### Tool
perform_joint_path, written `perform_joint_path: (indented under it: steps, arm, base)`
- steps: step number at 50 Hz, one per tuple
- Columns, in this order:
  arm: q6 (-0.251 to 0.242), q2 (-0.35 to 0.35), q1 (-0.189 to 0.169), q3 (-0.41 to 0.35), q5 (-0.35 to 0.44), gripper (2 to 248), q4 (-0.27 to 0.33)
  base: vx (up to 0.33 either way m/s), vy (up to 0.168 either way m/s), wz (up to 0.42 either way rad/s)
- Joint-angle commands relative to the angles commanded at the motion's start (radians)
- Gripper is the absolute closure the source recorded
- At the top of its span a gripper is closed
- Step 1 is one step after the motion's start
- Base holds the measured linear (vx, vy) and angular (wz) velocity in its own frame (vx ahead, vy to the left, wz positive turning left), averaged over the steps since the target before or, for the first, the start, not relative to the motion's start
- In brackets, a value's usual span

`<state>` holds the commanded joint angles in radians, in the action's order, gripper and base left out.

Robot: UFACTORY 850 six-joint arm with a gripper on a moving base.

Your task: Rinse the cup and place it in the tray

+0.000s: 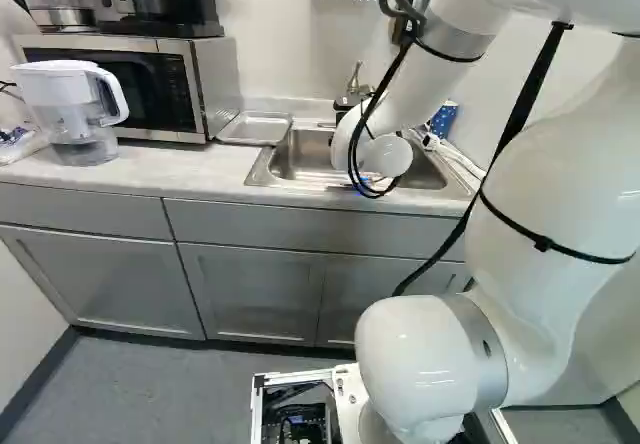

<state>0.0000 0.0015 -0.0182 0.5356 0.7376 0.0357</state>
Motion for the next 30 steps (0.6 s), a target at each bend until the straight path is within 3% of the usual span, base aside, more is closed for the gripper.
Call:
perform_joint_path:
  steps: [30]
  arm:
    - [0.0, 0.059, 0.094, 0.013, -0.05, 126, 0.0]
  base:
    - [0.0, 0.0, 0.0]
